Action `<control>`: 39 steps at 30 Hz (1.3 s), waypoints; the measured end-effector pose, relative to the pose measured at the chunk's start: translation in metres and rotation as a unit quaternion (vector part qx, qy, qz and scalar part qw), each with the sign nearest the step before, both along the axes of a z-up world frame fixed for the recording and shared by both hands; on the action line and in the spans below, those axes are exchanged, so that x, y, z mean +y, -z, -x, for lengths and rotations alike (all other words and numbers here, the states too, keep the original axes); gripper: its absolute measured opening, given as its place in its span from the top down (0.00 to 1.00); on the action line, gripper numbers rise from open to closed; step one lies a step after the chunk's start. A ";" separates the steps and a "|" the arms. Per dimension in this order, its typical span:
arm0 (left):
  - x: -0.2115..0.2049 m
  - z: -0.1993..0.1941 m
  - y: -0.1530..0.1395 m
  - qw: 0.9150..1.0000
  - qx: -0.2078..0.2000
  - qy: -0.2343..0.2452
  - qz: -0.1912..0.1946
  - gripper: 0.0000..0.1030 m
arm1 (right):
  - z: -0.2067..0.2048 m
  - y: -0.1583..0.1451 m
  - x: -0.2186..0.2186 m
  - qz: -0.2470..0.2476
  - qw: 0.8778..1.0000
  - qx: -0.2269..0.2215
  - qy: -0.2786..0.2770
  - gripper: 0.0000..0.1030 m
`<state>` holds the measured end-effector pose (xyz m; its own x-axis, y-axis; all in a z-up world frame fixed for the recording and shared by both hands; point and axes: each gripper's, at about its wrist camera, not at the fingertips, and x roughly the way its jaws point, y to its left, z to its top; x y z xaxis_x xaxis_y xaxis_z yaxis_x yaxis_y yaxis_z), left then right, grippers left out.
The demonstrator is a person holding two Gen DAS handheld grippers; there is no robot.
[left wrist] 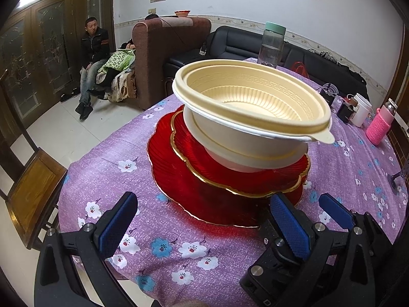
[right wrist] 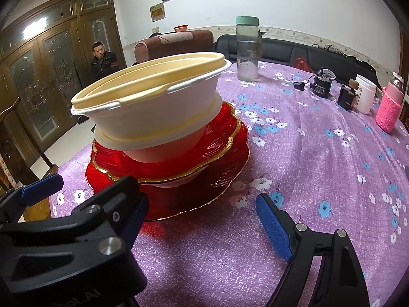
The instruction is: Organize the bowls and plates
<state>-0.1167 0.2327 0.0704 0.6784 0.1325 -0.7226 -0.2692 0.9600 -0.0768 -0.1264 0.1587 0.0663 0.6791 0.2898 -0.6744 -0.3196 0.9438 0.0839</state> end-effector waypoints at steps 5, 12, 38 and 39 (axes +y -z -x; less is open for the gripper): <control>-0.009 0.001 -0.003 1.000 -0.005 -0.002 -0.012 0.00 | 0.002 -0.002 -0.006 -0.004 1.000 -0.008 -0.001 0.14; -0.023 0.008 -0.010 0.999 -0.022 -0.013 -0.037 0.00 | 0.004 -0.003 -0.018 -0.018 1.000 -0.011 0.003 0.14; -0.076 0.014 -0.032 0.995 -0.061 0.019 -0.073 0.00 | 0.008 -0.024 -0.074 -0.038 0.998 -0.045 0.028 0.13; -0.078 0.013 -0.033 0.995 -0.061 0.023 -0.075 0.00 | 0.007 -0.024 -0.077 -0.038 0.998 -0.045 0.031 0.13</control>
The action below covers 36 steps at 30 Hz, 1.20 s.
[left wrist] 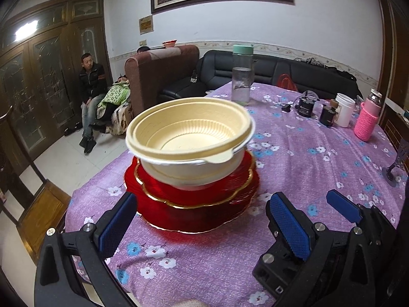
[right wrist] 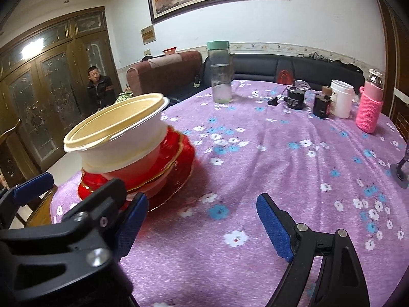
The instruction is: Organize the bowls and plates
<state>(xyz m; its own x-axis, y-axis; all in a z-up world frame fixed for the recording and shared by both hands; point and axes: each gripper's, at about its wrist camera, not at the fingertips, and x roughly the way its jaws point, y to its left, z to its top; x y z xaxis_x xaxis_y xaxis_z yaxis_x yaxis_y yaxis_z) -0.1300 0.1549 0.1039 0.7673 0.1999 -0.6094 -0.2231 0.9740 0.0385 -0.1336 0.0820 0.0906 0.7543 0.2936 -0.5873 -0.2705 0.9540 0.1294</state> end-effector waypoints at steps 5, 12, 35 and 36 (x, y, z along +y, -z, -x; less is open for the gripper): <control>0.018 0.001 -0.018 0.999 -0.022 -0.027 0.016 0.00 | -0.012 -0.015 -0.015 0.005 1.000 -0.010 0.021 0.12; 0.059 0.006 -0.032 0.996 -0.039 -0.078 0.036 0.00 | -0.042 -0.051 -0.016 0.003 0.998 -0.041 0.038 0.12; 0.073 0.006 -0.014 0.996 -0.014 -0.074 0.044 0.00 | -0.033 -0.046 0.009 -0.019 1.000 -0.012 -0.008 0.11; 0.070 0.006 -0.011 0.997 -0.011 -0.071 0.041 0.00 | -0.028 -0.043 0.007 -0.017 1.000 -0.011 -0.005 0.11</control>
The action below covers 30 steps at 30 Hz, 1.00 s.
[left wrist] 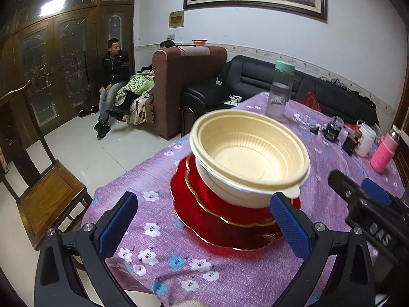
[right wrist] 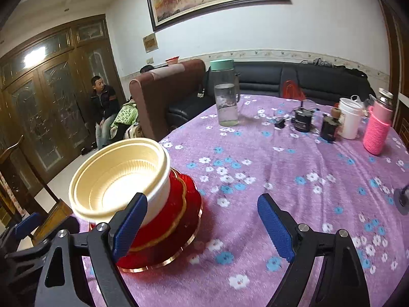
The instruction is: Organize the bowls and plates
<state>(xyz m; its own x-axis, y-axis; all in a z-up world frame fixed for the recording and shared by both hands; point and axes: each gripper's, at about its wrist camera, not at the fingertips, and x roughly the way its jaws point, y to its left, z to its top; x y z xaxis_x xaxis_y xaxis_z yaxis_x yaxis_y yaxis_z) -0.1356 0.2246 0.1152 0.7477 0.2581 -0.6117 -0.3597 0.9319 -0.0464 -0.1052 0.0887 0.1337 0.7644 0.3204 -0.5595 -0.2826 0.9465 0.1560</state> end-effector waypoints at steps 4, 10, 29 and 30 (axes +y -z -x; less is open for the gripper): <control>-0.008 -0.002 0.005 1.000 0.007 0.004 -0.002 0.00 | 0.010 0.021 -0.007 0.011 1.000 0.024 0.010 0.11; -0.014 -0.001 0.006 1.000 0.008 0.005 -0.013 0.00 | 0.007 0.052 -0.004 0.008 0.997 0.073 0.004 0.11; -0.009 -0.014 0.018 0.999 0.031 0.013 0.004 0.00 | 0.021 0.059 0.034 0.043 0.996 0.068 -0.041 0.11; -0.008 -0.014 0.019 0.999 0.032 0.014 0.007 0.00 | 0.020 0.059 0.035 0.044 0.996 0.068 -0.042 0.11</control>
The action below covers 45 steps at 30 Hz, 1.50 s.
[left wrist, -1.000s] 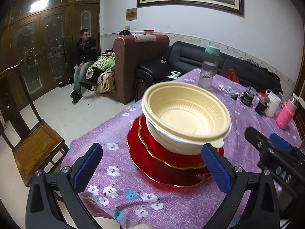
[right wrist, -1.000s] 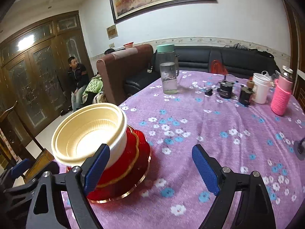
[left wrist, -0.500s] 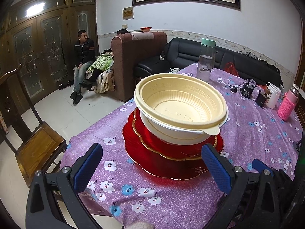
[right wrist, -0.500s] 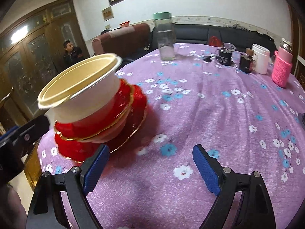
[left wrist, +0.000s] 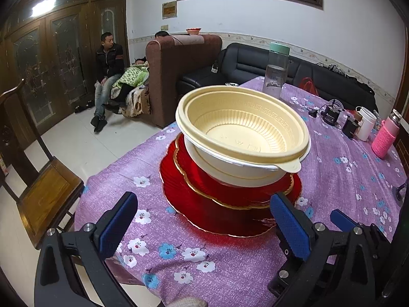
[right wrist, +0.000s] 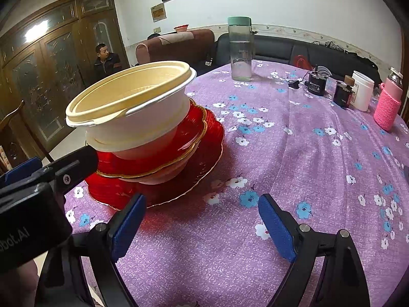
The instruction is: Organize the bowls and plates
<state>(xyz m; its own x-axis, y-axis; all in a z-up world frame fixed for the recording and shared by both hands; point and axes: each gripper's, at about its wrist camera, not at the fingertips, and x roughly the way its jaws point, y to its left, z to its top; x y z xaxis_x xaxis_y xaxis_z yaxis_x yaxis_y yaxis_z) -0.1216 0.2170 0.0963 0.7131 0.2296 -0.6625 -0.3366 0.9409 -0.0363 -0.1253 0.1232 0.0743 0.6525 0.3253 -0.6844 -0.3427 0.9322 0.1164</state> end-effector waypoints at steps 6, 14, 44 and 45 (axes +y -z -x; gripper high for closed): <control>0.003 -0.004 0.004 1.000 0.013 0.004 0.014 0.00 | 0.001 0.000 0.006 0.007 1.000 -0.002 -0.006 0.11; 0.004 -0.007 0.007 0.999 0.021 0.009 0.025 0.00 | 0.001 0.000 0.010 0.012 1.000 -0.005 -0.008 0.11; 0.011 -0.012 0.014 0.998 0.034 0.024 0.044 0.00 | 0.000 0.001 0.017 0.018 1.000 -0.006 -0.015 0.11; 0.011 -0.012 0.014 0.998 0.034 0.024 0.044 0.00 | 0.000 0.001 0.017 0.018 1.000 -0.006 -0.015 0.11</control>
